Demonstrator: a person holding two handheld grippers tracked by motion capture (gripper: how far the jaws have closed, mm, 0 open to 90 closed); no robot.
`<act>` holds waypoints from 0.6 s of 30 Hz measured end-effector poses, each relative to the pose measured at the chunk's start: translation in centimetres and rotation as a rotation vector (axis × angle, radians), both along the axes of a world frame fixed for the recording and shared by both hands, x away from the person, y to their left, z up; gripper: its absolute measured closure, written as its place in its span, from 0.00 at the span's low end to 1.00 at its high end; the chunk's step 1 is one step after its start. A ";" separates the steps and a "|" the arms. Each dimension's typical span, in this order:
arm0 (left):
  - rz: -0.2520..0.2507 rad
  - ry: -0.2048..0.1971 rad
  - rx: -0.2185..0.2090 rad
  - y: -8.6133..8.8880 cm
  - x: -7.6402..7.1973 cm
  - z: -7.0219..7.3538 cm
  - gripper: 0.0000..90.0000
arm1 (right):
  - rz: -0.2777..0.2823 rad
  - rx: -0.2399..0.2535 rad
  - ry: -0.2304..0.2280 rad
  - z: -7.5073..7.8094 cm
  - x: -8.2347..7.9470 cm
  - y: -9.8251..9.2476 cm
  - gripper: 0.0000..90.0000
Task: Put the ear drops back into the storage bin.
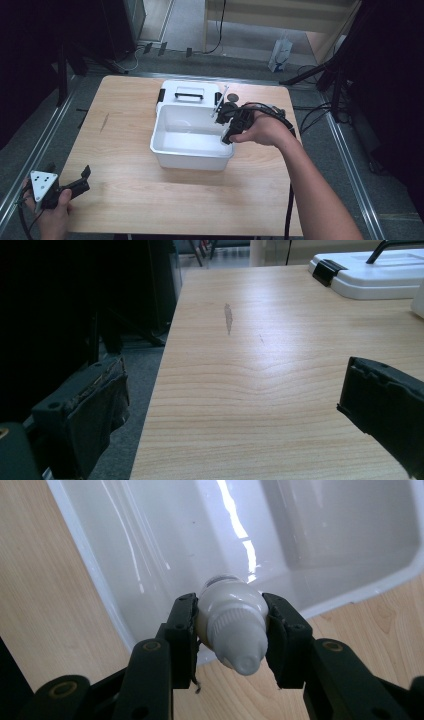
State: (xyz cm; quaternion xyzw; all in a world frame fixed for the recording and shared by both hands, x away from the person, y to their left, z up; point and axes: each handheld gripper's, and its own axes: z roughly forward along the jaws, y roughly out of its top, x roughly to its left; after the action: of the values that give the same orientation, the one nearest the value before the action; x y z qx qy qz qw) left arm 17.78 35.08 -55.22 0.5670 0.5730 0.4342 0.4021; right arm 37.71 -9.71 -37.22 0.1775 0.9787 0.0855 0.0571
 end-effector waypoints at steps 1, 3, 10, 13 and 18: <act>0.000 0.000 -0.001 0.0 0.0 0.0 0.00 | 0.015 -0.009 0.000 -0.2 0.0 0.1 0.68; -0.001 0.001 0.000 0.0 0.0 0.0 0.00 | 0.059 -0.037 -0.009 -0.8 0.0 0.3 0.68; -0.002 0.000 -0.001 0.0 0.0 0.0 0.00 | 0.149 -0.082 -0.005 -2.4 0.2 1.1 0.68; -0.002 -0.001 -0.002 0.0 0.0 0.0 0.00 | 0.173 -0.091 -0.005 -2.8 0.3 1.2 0.68; -0.002 -0.001 -0.003 0.0 0.0 0.0 0.00 | 0.237 -0.127 -0.019 -3.9 0.5 1.4 0.68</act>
State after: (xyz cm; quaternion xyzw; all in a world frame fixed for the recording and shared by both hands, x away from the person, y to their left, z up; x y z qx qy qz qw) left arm 17.74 35.12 -55.22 0.5668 0.5727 0.4332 0.4038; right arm 38.22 -8.29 -41.14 0.0558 0.9957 0.0310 0.0669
